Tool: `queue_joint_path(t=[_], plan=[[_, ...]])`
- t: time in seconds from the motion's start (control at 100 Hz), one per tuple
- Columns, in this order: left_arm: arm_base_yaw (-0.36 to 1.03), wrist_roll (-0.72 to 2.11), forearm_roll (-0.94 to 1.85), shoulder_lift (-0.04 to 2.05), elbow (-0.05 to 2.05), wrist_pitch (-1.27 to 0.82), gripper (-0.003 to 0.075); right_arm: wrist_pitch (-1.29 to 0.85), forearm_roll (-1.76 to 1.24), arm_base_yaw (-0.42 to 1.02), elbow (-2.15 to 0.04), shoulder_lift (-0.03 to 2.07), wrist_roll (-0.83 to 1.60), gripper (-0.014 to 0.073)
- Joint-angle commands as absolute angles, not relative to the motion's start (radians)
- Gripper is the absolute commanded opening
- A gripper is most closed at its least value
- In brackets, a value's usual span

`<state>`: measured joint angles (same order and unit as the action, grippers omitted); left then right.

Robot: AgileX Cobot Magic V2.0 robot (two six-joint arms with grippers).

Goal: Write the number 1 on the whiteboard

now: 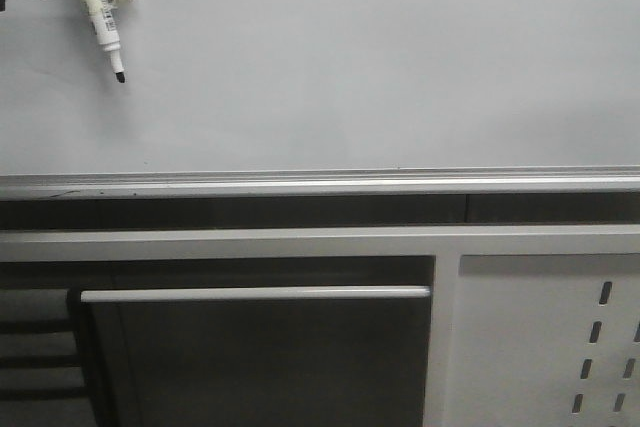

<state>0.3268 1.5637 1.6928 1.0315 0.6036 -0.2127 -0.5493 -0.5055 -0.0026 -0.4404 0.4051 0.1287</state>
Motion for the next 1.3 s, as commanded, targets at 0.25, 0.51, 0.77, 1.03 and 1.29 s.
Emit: queue_joint_path(t=[0.25, 0.51, 0.77, 1.03, 1.29], plan=[[0.412, 1.616, 1.729, 1.127, 0.736, -0.114, 0.0314, -0.475, -0.524, -0.009, -0.477, 0.420, 0.143, 0.0345], [0.413, 1.617, 1.719, 1.198, 0.798, -0.120, 0.0314, -0.475, -0.524, -0.009, -0.477, 0.420, 0.143, 0.0345], [0.413, 1.617, 1.707, 1.225, 0.820, -0.105, 0.0150, -0.476, -0.524, -0.009, -0.477, 0.420, 0.143, 0.0345], [0.413, 1.618, 1.700, 1.223, 0.820, -0.103, -0.0020, -0.476, -0.524, -0.009, -0.477, 0.420, 0.143, 0.0345], [0.420, 1.616, 1.643, 1.154, 0.798, -0.214, -0.0020, -0.523, -0.529, -0.009, -0.477, 0.420, 0.172, 0.0345]])
